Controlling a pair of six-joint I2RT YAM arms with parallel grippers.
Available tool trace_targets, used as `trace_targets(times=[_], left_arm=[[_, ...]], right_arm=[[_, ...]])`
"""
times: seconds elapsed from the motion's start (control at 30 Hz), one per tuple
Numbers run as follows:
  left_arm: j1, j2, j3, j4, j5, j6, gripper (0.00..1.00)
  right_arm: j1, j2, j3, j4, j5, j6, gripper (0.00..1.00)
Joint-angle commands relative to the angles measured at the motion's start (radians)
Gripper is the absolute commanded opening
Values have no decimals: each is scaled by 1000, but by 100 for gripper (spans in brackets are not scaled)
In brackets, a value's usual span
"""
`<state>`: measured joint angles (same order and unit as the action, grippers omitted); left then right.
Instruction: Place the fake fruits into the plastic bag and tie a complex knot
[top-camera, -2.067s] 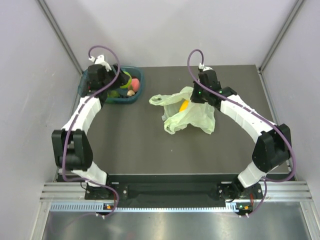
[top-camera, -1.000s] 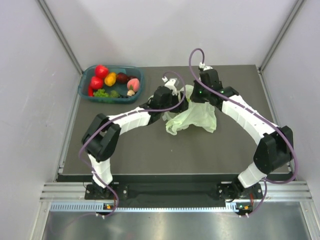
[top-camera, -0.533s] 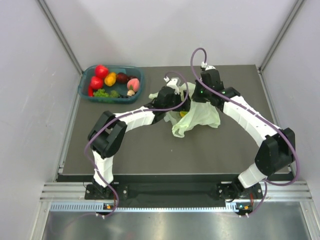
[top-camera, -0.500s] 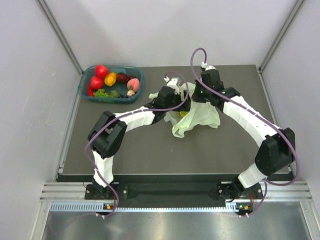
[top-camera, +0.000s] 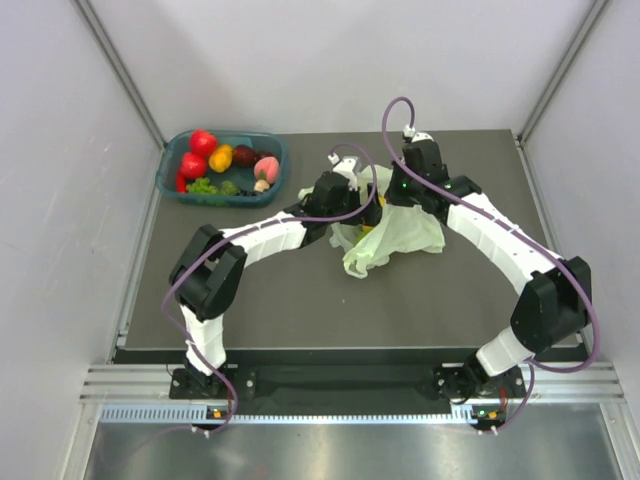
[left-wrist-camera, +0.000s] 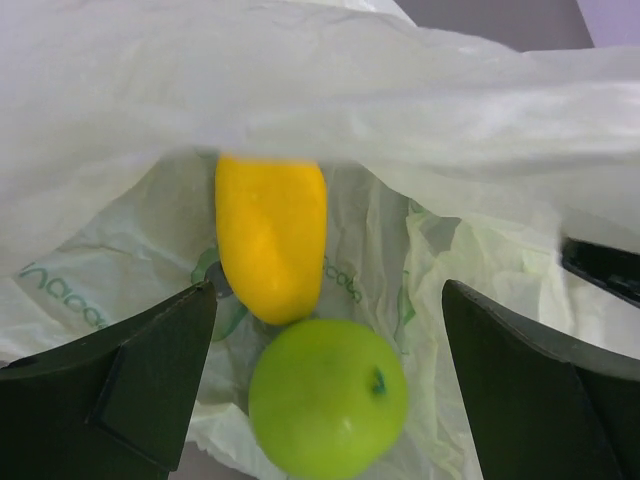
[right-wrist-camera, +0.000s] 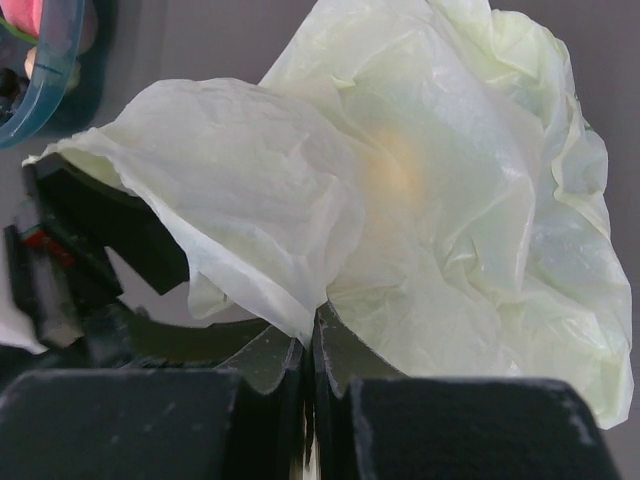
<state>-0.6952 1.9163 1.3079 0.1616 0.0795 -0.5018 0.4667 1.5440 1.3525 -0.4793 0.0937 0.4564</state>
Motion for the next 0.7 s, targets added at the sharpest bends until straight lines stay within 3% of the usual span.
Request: trace_targets(times=[0.0, 0.13, 0.3, 0.43, 0.53, 0.67], left_arm=[[3, -120, 16, -22, -17, 36, 99], [6, -186, -22, -33, -37, 54, 99], [22, -285, -29, -199, -53, 85, 92], [66, -391, -68, -304, -70, 92, 95], [187, -506, -110, -346, -3, 104, 97], [340, -534, -102, -379, 35, 131, 99]], right_arm=[[-20, -47, -3, 38, 15, 5, 0], [-25, -48, -9, 39, 14, 5, 0], [-26, -48, -10, 41, 11, 4, 0], [-28, -45, -16, 45, 8, 2, 0], [-28, -41, -18, 47, -2, 1, 0], [-28, -39, -15, 47, -6, -2, 0]])
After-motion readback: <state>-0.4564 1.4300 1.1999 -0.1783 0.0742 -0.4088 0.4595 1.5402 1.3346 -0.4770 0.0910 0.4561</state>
